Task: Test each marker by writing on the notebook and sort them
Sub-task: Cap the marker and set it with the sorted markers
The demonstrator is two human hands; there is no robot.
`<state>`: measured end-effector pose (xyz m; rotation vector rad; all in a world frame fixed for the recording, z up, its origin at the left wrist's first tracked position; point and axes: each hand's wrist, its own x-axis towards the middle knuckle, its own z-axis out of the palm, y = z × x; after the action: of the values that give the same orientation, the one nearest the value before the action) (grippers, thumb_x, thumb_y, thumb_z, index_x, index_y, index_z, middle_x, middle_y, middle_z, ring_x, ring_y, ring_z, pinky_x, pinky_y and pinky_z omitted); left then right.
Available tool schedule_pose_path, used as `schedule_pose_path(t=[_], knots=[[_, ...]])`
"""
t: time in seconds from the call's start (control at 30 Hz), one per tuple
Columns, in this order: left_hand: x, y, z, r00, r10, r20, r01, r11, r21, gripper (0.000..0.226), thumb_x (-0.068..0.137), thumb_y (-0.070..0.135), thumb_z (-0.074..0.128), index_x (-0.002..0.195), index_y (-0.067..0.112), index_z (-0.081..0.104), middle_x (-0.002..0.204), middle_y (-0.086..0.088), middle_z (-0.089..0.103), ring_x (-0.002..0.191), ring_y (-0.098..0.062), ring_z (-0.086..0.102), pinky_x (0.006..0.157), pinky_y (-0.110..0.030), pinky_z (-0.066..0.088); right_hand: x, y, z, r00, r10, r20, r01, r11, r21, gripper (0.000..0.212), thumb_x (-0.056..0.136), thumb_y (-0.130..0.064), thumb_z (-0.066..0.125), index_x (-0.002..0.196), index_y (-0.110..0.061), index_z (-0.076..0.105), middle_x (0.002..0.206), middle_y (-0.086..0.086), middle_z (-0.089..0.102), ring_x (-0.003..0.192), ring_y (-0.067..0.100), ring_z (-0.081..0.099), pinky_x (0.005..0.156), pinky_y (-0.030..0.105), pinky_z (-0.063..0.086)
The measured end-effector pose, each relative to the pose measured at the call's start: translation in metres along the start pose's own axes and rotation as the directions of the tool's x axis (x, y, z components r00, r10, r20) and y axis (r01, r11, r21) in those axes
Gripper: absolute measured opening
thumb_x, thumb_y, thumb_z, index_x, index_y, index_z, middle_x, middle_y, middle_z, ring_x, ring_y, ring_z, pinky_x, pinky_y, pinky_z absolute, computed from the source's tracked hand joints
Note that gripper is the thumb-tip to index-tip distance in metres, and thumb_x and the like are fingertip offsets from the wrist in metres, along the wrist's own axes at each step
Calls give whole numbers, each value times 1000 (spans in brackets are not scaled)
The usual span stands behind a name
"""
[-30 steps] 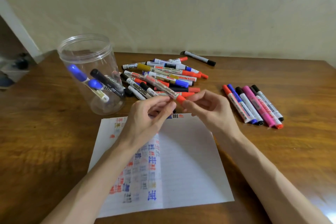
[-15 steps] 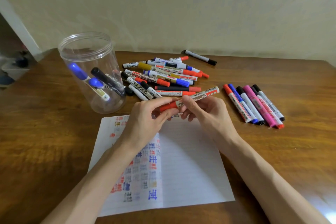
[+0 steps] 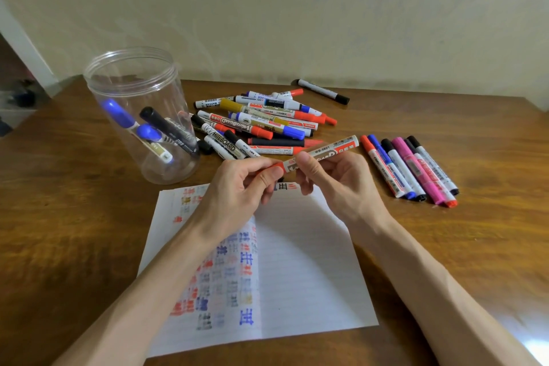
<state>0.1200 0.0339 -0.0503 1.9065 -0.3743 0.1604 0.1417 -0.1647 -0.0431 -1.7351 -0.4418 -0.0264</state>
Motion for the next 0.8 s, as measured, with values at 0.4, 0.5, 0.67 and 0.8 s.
schedule_pose_path(t=[0.4,0.5,0.67,0.8], knots=[[0,-5,0,1000,9,9,-8,998,-70,20,99,25,63,105,12,77,73,9,68,63,-9,62,63,-23,50,0,8,8,995,70,-68,-57,984,170,33,101,-34,69,95,-2,76,76,10,69,68,26,60,68,49,51],[-3,-2,1,997,60,-55,-60,998,7,31,90,32,69,120,27,74,92,18,77,78,-12,72,71,-22,58,-1,11,20,986,118,-121,-83,962,260,32,100,-35,72,89,-6,77,77,16,69,67,25,59,66,41,47],[-5,-2,1,992,118,-32,-107,966,236,33,92,41,64,117,24,76,88,15,76,76,-8,71,69,-21,58,-3,9,24,983,86,-165,-60,986,158,36,102,-33,68,88,-1,74,74,18,71,61,24,62,63,43,51],[-5,-4,2,999,51,-10,-49,990,129,27,99,35,58,102,15,76,72,4,67,66,-14,63,63,-38,54,-1,8,20,988,49,-146,-30,991,132,36,104,-30,65,87,0,74,73,22,68,61,26,60,63,45,50]])
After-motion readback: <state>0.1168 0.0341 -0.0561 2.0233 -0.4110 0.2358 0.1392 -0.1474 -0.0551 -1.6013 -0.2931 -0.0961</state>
